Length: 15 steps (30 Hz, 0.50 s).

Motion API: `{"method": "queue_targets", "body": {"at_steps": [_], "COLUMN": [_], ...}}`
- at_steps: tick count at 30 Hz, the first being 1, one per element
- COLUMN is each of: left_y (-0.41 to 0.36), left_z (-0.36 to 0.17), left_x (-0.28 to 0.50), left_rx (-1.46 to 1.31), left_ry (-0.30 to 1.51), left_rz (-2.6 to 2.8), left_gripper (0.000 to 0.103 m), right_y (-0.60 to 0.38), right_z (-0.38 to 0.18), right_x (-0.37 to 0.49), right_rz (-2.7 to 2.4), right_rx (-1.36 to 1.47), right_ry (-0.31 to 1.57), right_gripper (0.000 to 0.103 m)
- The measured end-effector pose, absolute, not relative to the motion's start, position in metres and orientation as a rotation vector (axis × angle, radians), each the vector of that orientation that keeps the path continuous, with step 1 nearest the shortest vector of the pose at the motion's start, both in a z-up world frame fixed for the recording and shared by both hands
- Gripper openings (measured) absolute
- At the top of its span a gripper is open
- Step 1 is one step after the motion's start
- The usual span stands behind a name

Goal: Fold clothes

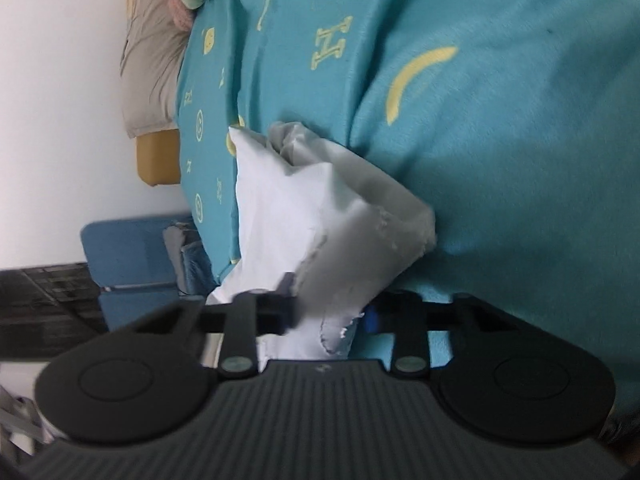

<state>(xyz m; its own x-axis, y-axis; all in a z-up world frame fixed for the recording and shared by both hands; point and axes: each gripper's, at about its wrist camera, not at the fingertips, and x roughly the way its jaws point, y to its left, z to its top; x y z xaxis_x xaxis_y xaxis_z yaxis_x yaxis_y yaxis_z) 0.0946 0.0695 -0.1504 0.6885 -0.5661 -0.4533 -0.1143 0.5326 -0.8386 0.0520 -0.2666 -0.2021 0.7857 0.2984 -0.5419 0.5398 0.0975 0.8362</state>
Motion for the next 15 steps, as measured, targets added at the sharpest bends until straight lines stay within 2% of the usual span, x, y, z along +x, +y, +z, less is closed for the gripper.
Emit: {"method": "queue_targets", "body": {"at_steps": [2,5,15], "left_y": [0.072,0.077,0.065], "left_z": [-0.148,-0.135,-0.044], "left_x": [0.093,0.087,0.041], "left_rx": [-1.015,-1.027,-1.010], "left_ry": [0.804,0.821,0.896], "left_rz": [-0.306,-0.313,-0.396], "left_gripper": [0.022,0.022,0.021], "right_y": [-0.264,-0.268,-0.288], "right_z": [-0.194,-0.180,-0.100], "right_x": [0.051,0.045,-0.013], "right_rz": [-0.202,-0.182,-0.116], "right_rx": [1.465,1.465,1.413], "right_ry": [0.699,0.662,0.542], "right_gripper": [0.024,0.020,0.018]}}
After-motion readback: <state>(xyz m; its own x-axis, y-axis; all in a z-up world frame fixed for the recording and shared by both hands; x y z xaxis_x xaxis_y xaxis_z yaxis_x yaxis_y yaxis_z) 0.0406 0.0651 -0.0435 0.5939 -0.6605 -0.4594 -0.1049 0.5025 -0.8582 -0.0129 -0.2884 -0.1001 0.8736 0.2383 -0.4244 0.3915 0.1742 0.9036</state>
